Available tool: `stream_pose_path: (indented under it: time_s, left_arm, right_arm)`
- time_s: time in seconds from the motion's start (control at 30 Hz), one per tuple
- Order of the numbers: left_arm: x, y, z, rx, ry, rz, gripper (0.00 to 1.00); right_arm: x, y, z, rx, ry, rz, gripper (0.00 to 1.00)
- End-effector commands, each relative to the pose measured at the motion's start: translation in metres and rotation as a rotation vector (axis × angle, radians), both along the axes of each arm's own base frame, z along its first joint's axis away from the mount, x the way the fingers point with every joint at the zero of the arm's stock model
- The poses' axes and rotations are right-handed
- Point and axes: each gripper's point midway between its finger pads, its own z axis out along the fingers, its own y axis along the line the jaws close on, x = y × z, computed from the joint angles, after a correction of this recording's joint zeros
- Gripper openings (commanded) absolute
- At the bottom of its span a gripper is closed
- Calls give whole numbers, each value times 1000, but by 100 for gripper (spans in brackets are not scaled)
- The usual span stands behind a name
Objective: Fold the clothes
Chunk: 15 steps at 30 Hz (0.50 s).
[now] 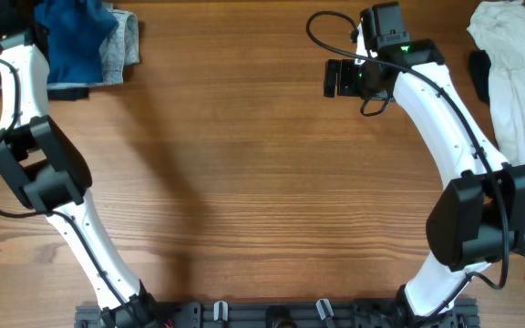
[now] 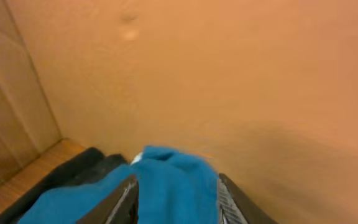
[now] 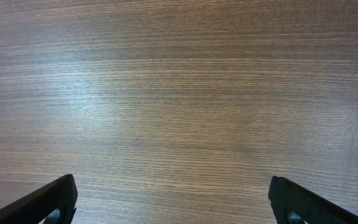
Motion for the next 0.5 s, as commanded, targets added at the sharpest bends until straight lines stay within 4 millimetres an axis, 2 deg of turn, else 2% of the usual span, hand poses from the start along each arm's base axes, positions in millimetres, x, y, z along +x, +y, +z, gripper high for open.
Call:
stream_pose_path:
  time_s: [0.0,0.17,0.23,0.27,0.37,0.47]
  left_arm:
    - [-6,28,-69,-129,50,58,45]
    - [-19,44,-114,-319,84,87,52]
    - [-24,46,-123,-345,111,78,65]
    - [-26,46,-125,-357,120,68,68]
    - [-27,40,-115,-383,123,18,85]
    - [-28,28,-90,-397,114,-45,86]
  right_arm:
    - [4,0,19,7,-48,14,100]
    - [2,0,17,8,-36,15,100]
    - [1,0,17,7,-33,16,100]
    - [1,0,17,7,-33,16,100]
    - [1,0,17,8,-33,14,100]
    - [1,0,17,18,-29,-10,100]
